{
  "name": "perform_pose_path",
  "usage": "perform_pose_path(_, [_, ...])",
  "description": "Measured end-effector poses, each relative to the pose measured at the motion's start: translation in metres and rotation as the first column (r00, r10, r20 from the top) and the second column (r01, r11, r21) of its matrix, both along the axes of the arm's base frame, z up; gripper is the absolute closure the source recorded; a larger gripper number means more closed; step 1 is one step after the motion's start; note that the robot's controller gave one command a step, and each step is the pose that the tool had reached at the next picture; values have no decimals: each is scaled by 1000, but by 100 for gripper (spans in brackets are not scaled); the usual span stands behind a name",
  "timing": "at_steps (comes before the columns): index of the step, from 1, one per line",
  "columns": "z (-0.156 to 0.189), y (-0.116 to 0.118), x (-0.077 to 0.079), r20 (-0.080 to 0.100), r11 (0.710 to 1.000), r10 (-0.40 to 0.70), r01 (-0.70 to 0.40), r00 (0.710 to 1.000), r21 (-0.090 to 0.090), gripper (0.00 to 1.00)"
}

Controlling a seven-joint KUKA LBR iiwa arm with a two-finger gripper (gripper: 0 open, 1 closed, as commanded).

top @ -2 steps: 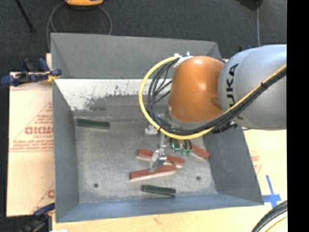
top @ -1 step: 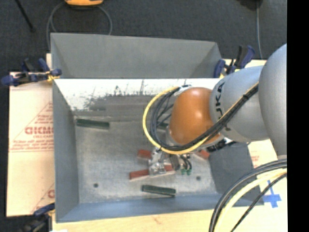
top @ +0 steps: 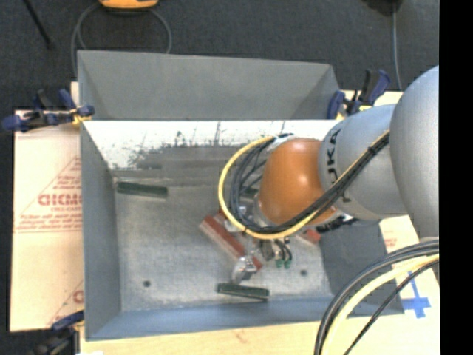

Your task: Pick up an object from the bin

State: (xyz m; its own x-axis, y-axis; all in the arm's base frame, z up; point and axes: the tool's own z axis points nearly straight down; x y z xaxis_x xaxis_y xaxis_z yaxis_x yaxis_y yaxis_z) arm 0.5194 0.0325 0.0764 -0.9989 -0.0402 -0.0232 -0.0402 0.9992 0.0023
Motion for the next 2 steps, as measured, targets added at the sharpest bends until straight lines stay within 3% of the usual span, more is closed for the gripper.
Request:
perform_pose_path(1, [3, 0, -2, -16, 1000, -2, 2, 1000, 0, 100])
perform_pose_path(2, [3, 0, -2, -16, 1000, -2, 2, 1000, 0, 100])
